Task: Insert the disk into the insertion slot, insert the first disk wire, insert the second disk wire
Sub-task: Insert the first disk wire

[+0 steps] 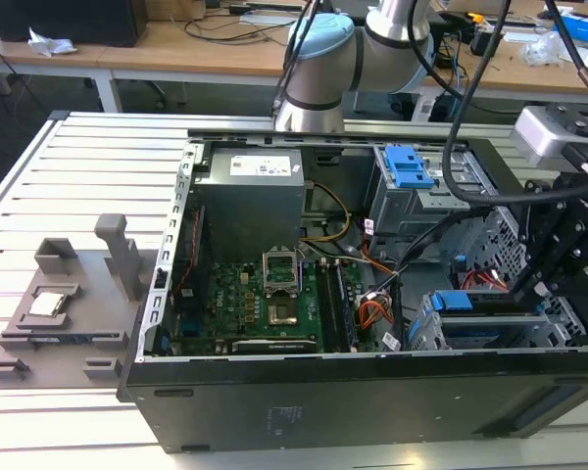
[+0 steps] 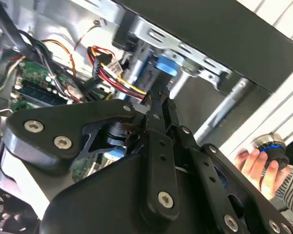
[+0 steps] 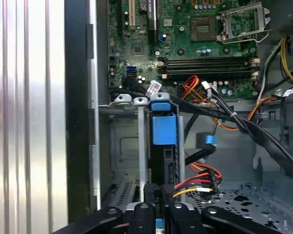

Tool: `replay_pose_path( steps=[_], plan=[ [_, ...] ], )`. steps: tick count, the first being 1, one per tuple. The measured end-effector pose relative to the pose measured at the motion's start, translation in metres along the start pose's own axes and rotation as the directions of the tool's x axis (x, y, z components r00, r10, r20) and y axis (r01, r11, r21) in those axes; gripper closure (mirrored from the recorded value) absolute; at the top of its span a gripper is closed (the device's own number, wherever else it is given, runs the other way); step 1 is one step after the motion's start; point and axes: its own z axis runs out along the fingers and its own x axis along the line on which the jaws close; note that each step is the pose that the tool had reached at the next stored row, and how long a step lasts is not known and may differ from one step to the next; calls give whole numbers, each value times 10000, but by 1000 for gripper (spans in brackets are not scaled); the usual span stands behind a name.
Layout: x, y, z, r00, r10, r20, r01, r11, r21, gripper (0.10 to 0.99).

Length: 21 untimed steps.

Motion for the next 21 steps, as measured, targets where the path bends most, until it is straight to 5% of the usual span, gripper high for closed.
replay_pose_path(
  steps=[7, 21],
  plan=[
    [-92, -2, 75, 10000, -3, 34, 3, 10000, -1, 918],
    [-124, -6, 174, 10000, -5, 48, 5, 10000, -1, 918]
  ],
)
